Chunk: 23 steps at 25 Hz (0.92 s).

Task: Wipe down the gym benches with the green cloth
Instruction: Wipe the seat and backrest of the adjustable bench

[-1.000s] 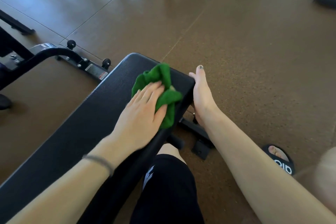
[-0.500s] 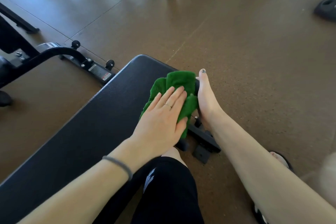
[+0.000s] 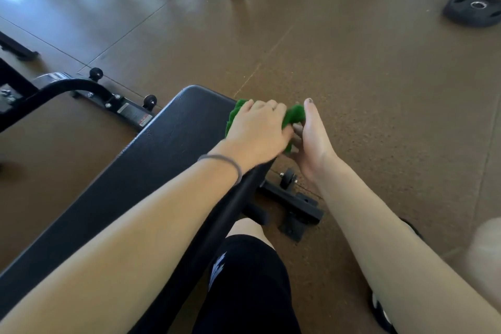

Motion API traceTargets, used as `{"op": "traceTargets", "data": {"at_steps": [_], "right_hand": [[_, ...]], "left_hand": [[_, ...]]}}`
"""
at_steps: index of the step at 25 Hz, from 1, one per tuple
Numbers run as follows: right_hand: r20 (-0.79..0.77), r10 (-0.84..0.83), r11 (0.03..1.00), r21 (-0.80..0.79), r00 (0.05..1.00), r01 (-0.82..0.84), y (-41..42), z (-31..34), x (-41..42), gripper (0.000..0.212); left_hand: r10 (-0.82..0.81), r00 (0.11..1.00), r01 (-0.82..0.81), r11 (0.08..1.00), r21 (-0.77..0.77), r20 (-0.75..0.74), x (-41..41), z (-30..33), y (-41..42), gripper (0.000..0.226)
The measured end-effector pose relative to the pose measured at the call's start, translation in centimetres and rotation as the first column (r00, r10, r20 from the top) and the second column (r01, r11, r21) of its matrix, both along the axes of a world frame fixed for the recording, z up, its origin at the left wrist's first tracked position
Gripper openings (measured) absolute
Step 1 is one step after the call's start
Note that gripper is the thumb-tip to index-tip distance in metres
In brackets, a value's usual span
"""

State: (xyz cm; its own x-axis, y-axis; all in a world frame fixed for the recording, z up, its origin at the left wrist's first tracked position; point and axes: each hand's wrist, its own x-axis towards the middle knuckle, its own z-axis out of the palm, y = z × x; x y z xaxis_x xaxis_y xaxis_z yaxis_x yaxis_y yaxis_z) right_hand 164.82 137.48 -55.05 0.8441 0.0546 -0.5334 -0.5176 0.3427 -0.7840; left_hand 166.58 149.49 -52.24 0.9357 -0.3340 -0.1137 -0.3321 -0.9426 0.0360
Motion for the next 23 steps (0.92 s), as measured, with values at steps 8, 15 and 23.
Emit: {"op": "traceTargets", "data": {"at_steps": [8, 15, 23], "right_hand": [[0.219, 0.502, 0.705, -0.665, 0.837, -0.248, 3.5, 3.7, -1.9, 0.055], [0.254, 0.471, 0.712, -0.675, 0.845, -0.193, 4.5, 2.2, 0.1, 0.058], [0.196, 0.629, 0.612, -0.722, 0.752, -0.324, 2.8, 5.5, 5.5, 0.062]], "left_hand": [[-0.111, 0.993, 0.106, 0.983, -0.149, -0.03, -13.7, -0.3, 9.8, 0.065], [0.112, 0.993, -0.087, 0.923, -0.374, 0.045, -5.8, -0.8, 9.5, 0.048], [0.527, 0.848, -0.495, 0.747, -0.443, -0.059, 0.0, 2.2, 5.5, 0.023]]}}
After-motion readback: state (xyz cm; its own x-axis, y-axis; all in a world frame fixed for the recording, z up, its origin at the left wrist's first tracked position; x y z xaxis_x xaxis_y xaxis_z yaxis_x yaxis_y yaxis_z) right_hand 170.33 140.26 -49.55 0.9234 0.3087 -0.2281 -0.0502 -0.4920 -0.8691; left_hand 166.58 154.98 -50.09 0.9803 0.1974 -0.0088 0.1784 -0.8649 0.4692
